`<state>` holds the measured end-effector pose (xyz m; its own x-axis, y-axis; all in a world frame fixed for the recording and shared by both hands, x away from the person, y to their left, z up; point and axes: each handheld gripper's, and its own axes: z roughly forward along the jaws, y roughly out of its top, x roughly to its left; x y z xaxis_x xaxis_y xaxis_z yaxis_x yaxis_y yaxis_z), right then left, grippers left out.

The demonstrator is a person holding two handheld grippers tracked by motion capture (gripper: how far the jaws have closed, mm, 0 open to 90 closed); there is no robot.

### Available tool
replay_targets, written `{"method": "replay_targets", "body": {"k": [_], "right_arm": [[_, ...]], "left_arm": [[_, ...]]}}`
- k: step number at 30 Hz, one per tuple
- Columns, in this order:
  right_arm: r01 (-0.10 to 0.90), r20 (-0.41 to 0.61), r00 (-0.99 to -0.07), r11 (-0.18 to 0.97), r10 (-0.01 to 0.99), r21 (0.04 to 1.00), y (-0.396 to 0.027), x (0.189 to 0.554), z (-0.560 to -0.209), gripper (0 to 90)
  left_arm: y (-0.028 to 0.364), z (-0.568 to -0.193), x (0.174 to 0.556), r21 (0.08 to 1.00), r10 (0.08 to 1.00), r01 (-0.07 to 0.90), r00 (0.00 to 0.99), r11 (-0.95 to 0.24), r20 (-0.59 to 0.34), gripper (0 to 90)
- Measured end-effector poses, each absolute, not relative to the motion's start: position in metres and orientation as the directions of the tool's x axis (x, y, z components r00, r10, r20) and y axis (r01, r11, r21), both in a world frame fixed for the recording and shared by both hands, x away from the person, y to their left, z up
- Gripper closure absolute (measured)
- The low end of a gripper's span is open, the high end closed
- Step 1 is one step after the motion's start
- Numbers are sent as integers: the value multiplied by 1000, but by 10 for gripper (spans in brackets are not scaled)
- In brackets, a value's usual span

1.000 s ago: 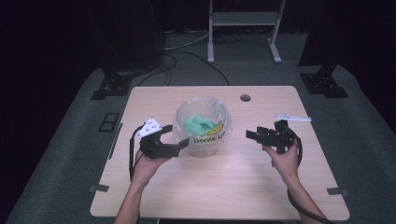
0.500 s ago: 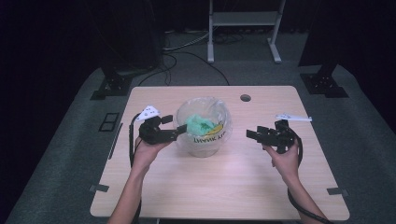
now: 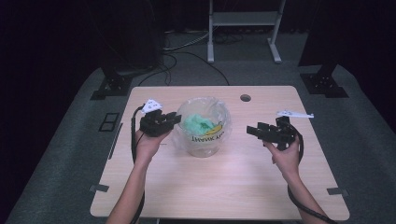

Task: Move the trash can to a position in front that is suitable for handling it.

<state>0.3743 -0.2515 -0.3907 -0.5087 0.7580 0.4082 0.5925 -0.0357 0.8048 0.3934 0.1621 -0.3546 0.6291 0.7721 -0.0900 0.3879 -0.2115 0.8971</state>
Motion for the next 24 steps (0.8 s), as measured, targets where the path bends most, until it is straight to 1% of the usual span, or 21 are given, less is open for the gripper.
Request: {"method": "replay_targets", "body": {"k": [1, 2, 5, 6, 7, 9, 24], "right_arm": [[593, 409, -510, -35, 757, 804, -250, 375, -389, 320], [593, 409, -510, -35, 757, 804, -250, 375, -389, 320], [589, 403, -516, -29, 756, 808, -245, 378, -386, 321], [587, 403, -519, -28, 754, 809, -242, 381, -383, 320], [586, 402, -521, -27, 752, 810, -241, 382, -381, 320], [586, 403, -524, -25, 750, 810, -237, 385, -378, 320], [574, 392, -562, 2, 728, 819, -193, 418, -350, 320]], "left_arm": [[162, -355, 393, 897, 772, 388, 629, -211, -90, 748], [162, -354, 394, 898, 774, 387, 627, -211, -88, 748], [163, -352, 395, 902, 779, 376, 622, -214, -74, 823], [164, -350, 395, 905, 779, 370, 623, -208, -76, 872], [163, -349, 396, 906, 777, 369, 625, -208, -76, 881], [163, -349, 396, 907, 774, 363, 629, -214, -70, 893], [164, -343, 394, 919, 759, 342, 646, -196, -78, 895]]}}
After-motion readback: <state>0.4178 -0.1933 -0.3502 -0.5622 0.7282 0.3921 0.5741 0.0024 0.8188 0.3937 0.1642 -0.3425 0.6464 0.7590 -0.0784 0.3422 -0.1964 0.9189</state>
